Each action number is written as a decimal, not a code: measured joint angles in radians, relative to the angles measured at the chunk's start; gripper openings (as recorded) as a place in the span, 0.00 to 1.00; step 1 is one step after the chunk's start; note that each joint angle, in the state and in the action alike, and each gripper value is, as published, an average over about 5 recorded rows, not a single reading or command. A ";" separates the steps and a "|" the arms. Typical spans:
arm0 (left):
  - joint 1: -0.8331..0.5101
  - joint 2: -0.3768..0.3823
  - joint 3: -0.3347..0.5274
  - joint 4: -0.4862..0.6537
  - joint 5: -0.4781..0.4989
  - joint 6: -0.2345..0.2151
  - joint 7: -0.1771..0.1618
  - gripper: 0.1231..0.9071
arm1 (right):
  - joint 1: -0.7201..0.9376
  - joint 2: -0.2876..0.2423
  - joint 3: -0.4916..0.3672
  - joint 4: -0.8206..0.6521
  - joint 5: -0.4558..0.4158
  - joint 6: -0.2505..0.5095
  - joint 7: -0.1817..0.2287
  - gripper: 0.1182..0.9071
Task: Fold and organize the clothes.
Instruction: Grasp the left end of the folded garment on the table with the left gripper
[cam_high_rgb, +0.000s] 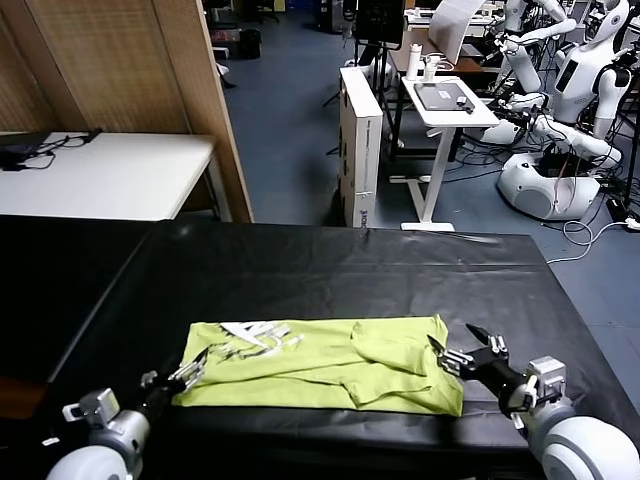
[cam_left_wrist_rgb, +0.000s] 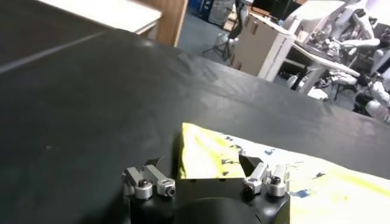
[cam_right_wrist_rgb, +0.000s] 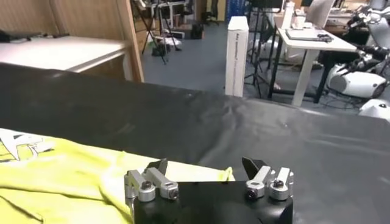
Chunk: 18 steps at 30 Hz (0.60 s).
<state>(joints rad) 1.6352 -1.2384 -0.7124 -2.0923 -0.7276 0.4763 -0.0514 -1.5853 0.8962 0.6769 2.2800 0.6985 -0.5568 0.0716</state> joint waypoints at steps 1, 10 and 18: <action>0.004 -0.004 0.003 0.000 0.003 -0.001 0.002 1.00 | 0.000 0.000 0.000 0.001 0.000 0.000 0.000 1.00; -0.004 0.000 0.005 0.015 -0.037 0.010 0.003 1.00 | -0.002 0.001 0.002 0.003 0.001 -0.001 0.000 1.00; -0.014 0.008 0.004 0.029 -0.090 0.038 0.003 0.85 | 0.000 0.004 -0.007 0.002 -0.001 -0.001 0.000 1.00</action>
<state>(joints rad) 1.6210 -1.2300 -0.7083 -2.0637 -0.8171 0.5143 -0.0485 -1.5851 0.9000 0.6696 2.2823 0.6979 -0.5583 0.0718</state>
